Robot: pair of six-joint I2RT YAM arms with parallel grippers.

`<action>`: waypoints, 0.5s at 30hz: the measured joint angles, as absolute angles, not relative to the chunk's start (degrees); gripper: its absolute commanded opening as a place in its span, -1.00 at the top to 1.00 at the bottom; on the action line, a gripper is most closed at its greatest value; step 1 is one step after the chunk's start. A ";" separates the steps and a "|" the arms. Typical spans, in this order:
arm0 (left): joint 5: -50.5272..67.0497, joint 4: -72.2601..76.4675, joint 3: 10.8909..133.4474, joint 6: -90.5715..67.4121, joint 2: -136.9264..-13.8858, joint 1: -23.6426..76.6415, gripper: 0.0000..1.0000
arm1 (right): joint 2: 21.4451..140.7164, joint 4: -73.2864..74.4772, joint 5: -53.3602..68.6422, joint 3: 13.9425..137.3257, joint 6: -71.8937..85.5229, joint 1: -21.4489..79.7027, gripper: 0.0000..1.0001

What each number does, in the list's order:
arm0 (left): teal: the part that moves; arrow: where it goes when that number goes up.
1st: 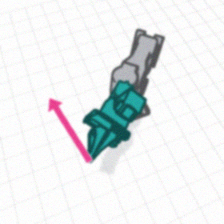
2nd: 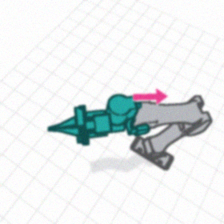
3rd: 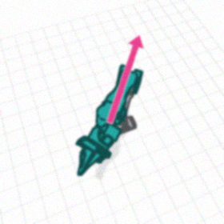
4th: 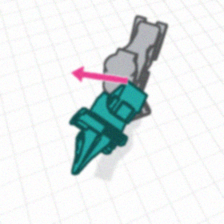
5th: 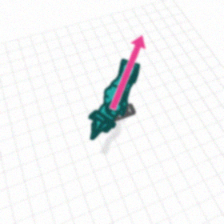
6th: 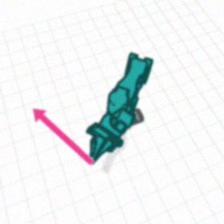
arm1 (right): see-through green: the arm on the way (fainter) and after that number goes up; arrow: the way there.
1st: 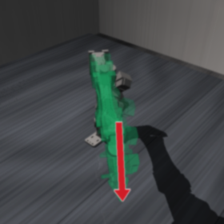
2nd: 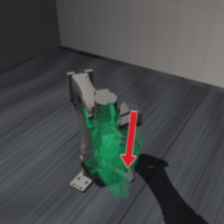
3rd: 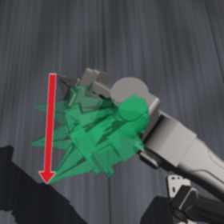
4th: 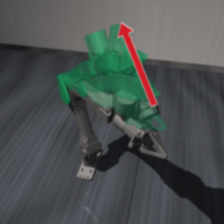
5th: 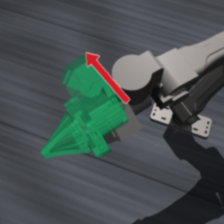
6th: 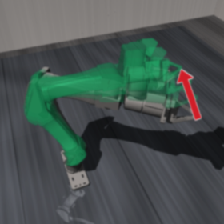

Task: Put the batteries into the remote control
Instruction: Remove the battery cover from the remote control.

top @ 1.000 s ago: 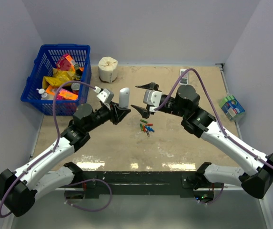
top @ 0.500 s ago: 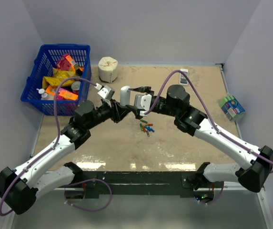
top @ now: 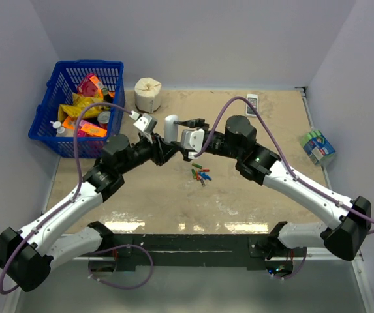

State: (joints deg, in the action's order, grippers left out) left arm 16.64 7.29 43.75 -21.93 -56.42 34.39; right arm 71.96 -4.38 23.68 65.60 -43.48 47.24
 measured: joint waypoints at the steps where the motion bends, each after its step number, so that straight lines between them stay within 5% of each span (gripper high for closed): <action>1: 16.64 7.03 43.81 -21.93 -56.42 34.39 1.00 | 71.99 -4.34 23.66 65.60 -43.59 47.24 -0.18; 15: 16.51 4.67 45.78 -21.47 -56.80 34.17 1.00 | 73.10 -3.14 23.62 67.85 -45.34 47.29 -0.13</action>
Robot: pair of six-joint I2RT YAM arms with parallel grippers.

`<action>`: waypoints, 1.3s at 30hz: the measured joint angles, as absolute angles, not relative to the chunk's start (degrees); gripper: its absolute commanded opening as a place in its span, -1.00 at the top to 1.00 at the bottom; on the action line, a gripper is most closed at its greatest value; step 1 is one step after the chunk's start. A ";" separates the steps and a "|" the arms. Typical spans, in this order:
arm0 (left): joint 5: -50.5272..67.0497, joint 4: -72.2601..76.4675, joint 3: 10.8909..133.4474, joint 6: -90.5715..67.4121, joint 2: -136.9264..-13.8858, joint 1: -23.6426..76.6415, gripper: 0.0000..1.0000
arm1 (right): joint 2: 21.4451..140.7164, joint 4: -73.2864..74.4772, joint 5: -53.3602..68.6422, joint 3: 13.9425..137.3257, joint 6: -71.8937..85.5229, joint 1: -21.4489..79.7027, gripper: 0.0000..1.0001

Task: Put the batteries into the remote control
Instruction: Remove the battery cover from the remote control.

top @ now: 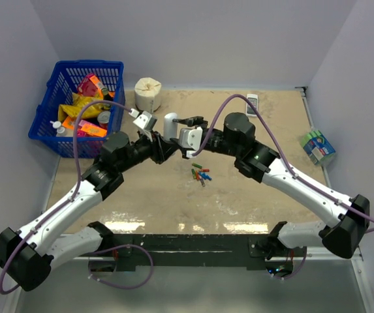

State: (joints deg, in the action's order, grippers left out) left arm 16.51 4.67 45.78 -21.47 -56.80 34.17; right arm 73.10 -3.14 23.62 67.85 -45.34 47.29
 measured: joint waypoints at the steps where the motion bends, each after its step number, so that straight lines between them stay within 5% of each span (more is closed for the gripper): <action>1: 16.43 4.51 45.89 -21.43 -56.80 34.15 1.00 | 73.21 -2.85 23.55 68.07 -45.54 47.33 -0.12; 7: 16.21 3.01 46.28 -21.30 -56.80 34.13 1.00 | 73.84 -0.40 23.42 69.49 -47.00 47.35 0.03; 20: 14.33 -0.12 46.11 -20.38 -56.51 34.26 1.00 | 74.91 3.36 23.03 71.64 -48.23 47.18 0.67; 39: 15.18 1.96 42.35 -17.12 -53.98 34.26 1.00 | 75.05 3.55 22.83 71.85 -45.84 47.33 0.98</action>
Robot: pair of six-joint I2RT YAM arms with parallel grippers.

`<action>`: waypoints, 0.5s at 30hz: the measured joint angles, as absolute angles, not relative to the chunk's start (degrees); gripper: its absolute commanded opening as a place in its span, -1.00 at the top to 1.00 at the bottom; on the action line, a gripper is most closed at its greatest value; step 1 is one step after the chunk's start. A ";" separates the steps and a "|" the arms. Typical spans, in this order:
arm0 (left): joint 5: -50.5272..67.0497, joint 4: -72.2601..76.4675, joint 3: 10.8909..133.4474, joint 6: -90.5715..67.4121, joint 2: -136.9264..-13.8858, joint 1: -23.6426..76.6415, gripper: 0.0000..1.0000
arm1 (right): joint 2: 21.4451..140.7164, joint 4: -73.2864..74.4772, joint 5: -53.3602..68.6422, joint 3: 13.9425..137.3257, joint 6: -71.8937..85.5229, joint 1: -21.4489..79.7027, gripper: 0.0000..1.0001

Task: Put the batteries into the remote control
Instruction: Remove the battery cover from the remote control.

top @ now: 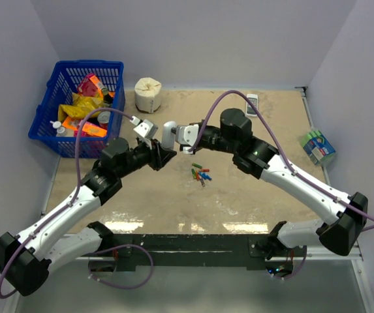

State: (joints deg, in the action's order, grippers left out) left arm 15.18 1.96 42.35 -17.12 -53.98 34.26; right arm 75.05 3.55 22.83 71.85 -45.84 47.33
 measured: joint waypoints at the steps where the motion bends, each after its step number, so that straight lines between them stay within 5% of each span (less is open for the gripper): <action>1: 15.46 2.42 42.02 -17.10 -53.93 34.26 1.00 | 75.05 3.55 22.83 71.85 -45.65 47.35 1.00; 15: 13.04 6.70 34.76 -21.45 -53.15 34.26 1.00 | 77.34 3.55 22.85 71.20 -44.58 47.62 1.00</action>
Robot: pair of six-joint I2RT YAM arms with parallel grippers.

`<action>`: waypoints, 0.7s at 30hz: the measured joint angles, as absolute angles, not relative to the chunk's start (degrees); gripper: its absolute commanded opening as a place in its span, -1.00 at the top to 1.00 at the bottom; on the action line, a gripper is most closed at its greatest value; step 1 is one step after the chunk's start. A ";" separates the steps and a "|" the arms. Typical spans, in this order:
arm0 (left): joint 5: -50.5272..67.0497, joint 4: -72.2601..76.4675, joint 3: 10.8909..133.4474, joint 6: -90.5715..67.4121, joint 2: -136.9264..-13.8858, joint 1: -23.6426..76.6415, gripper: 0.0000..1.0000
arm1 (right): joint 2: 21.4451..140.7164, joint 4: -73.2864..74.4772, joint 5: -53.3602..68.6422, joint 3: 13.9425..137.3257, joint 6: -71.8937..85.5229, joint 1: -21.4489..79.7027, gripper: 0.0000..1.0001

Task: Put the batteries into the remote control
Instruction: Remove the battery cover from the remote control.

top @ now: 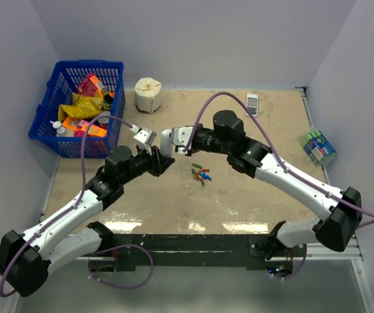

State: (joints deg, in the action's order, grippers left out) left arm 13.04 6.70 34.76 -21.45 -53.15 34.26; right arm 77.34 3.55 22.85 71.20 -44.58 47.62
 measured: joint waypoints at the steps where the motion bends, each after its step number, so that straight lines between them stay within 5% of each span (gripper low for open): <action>1: 12.43 6.61 34.37 -21.61 -53.30 34.26 1.00 | 77.52 3.60 22.87 70.94 -44.56 47.62 1.00; 3: 11.57 6.50 33.82 -21.93 -53.65 34.24 1.00 | 77.67 3.81 22.90 70.28 -44.36 47.62 0.73; 5: 10.74 6.15 33.67 -21.98 -54.06 34.24 1.00 | 77.67 3.62 22.98 69.06 -43.59 47.62 0.24; 7: 9.93 5.87 33.54 -21.96 -54.26 34.24 1.00 | 77.67 3.14 23.00 67.59 -42.87 47.62 0.05; 21: 8.49 3.33 33.52 -21.96 -54.63 34.24 1.00 | 81.45 1.63 23.05 65.82 -42.89 47.62 -0.12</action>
